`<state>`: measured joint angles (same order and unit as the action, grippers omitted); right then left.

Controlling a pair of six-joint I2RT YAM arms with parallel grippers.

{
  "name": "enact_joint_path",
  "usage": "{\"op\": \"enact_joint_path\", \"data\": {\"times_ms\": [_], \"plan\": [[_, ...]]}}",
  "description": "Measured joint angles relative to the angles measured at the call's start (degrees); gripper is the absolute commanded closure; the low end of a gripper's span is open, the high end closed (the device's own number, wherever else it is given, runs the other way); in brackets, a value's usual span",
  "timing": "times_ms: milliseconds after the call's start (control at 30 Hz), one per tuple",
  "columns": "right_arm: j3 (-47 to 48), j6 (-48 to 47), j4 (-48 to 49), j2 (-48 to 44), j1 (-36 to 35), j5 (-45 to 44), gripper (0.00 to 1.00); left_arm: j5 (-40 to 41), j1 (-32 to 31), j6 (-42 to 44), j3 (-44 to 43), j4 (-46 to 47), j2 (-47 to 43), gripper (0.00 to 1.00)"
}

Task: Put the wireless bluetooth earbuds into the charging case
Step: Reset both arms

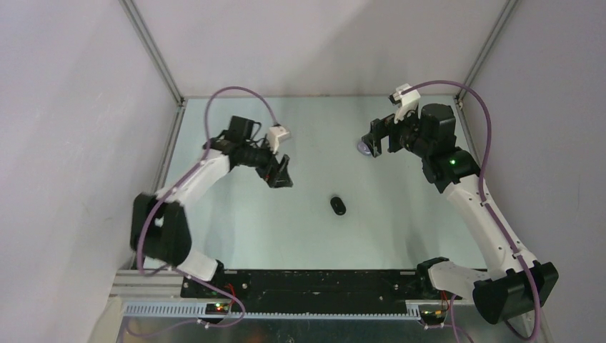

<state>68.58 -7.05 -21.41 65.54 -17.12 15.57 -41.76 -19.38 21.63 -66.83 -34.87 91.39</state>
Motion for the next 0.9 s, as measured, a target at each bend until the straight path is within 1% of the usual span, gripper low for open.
{"op": "enact_joint_path", "data": {"times_ms": [133,333,433,533,600,767,900], "plan": [[0.0,0.07,0.22,-0.02,0.11,-0.33,0.0,0.7,5.7,0.02,1.97,1.14,-11.98,0.01],[-0.15,0.92,0.31,-1.42,1.14,-1.09,0.01,0.07,19.12,-1.97,6.1,6.38,-28.92,0.01],[-0.22,1.05,0.31,-3.04,2.29,-0.87,0.01,1.01,23.96,-3.67,9.79,8.98,-37.73,0.01],[-0.24,1.07,0.33,-5.18,3.8,-0.07,0.01,3.87,24.79,-4.68,13.18,10.56,-45.07,0.01],[-0.24,1.05,0.35,-6.82,5.03,0.59,0.01,6.08,24.81,-5.16,14.32,10.4,-48.19,0.01],[-0.24,0.13,0.07,-11.13,8.63,3.37,0.01,11.74,24.92,-7.13,17.84,13.16,-52.65,0.01],[-0.33,-2.62,-1.7,-16.83,10.03,4.04,0.0,17.49,24.94,-10.16,20.35,15.19,-53.42,0.01]]}}
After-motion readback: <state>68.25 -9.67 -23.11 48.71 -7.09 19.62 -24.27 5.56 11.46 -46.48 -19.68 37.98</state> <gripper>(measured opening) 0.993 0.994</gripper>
